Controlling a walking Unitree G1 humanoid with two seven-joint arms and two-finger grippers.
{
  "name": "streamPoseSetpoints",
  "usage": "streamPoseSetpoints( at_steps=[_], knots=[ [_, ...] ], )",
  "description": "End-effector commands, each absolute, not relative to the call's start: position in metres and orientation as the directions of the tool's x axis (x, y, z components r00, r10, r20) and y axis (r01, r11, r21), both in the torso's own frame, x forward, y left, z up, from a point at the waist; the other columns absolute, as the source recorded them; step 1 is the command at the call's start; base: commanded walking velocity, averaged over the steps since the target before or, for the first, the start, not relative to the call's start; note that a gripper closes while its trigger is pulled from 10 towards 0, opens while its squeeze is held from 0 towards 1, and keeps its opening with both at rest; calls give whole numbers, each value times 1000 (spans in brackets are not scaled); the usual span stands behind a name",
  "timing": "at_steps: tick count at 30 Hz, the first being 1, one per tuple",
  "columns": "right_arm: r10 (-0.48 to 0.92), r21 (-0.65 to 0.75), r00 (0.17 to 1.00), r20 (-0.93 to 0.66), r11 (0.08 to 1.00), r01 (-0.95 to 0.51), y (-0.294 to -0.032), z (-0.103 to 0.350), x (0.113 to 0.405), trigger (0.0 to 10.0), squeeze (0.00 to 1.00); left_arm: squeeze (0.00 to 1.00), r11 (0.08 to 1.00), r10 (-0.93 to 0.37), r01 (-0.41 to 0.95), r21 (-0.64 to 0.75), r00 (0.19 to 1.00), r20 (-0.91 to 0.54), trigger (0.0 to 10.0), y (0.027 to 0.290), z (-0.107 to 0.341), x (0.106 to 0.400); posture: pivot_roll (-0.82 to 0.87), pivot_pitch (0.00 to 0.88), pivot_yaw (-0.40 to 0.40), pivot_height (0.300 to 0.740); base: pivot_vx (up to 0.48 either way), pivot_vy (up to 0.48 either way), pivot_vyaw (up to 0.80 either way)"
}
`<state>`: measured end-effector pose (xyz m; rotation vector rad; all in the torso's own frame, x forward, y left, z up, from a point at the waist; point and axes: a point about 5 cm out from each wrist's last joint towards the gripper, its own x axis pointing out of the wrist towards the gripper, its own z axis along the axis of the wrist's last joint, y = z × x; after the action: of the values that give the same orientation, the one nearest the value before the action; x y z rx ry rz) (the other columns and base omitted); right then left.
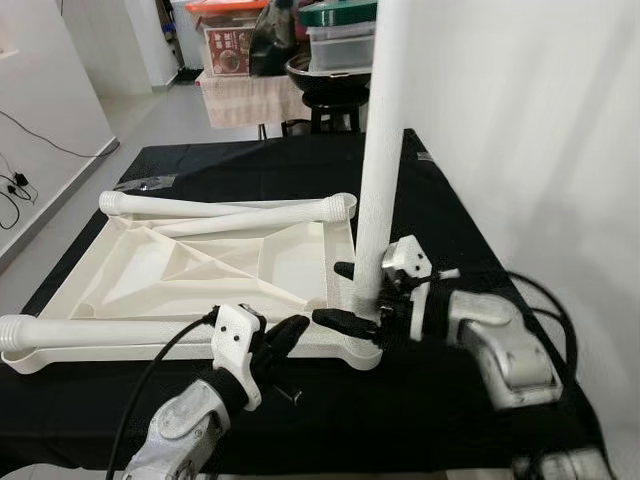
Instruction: Building children table
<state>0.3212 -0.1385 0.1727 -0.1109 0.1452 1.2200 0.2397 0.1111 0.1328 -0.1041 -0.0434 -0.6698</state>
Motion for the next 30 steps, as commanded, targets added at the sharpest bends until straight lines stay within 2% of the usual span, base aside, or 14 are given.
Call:
streamPoseSetpoints(
  at_steps=[1, 8, 9, 18, 20, 22, 24, 26, 27, 28, 29, 30],
  knots=[
    [936, 3, 305, -175, 311, -950, -145, 175, 333, 10000, 0, 0, 781, -615, 616, -100, 787, 50, 10000, 112, 127, 240, -25, 0, 11, 740, 0, 0, 0],
    [941, 28, 262, -212, 274, -961, -148, 179, 346, 10000, 0, 0, 778, -619, 620, -104, 784, 46, 10000, 111, 126, 240, -13, 0, 1, 740, 0, 0, 0],
    [949, 62, 237, -208, 254, -965, -149, 180, 349, 0, 0, 0, 776, -621, 622, -104, 783, 45, 10000, 110, 125, 239, -5, 0, -3, 740, 0, 0, 0],
    [955, 106, 210, -209, 235, -966, -156, 170, 344, 0, 0, 0, 775, -623, 623, -105, 781, 43, 10000, 109, 125, 238, -13, 0, -1, 740, 0, 0, 0],
    [946, 99, 252, -206, 276, -956, -162, 162, 340, 0, 0, 0, 771, -627, 627, -107, 778, 41, 10000, 108, 125, 237, -20, 0, 0, 740, 0, 0, 0],
    [946, 99, 252, -206, 276, -956, -162, 162, 340, 0, 0, 0, 771, -627, 627, -107, 778, 41, 10000, 108, 125, 237, -20, 0, 0, 740, 0, 0, 0],
    [916, 68, 329, -228, 352, -933, -166, 152, 332, 0, 0, 0, 769, -630, 630, -107, 776, 40, 10000, 108, 125, 237, -27, 0, 0, 740, 0, 0, 0],
    [916, 68, 329, -228, 352, -933, -166, 152, 332, 0, 0, 0, 769, -630, 630, -107, 776, 40, 10000, 108, 125, 237, -27, 0, 0, 740, 0, 0, 0],
    [817, 36, 525, -238, 547, -836, -153, 137, 325, 0, 0, 0, 769, -630, 630, -108, 775, 41, 10000, 110, 126, 236, -45, 0, 6, 740, 0, 0, 0],
    [817, 36, 525, -238, 547, -836, -153, 137, 325, 0, 0, 0, 769, -630, 630, -108, 775, 41, 10000, 110, 126, 236, -45, 0, 6, 740, 0, 0, 0],
    [646, 120, 737, -197, 762, -636, -134, 123, 310, 0, 0, 0, 769, -630, 630, -109, 776, 42, 10000, 112, 127, 237, -59, 0, 21, 740, 0, 0, 0],
    [600, 33, 777, -192, 795, -606, -116, 126, 293, 0, 0, 0, 767, -632, 632, -112, 774, 42, 10000, 115, 127, 238, -81, 0, 44, 740, 0, 0, 0]
  ],
)
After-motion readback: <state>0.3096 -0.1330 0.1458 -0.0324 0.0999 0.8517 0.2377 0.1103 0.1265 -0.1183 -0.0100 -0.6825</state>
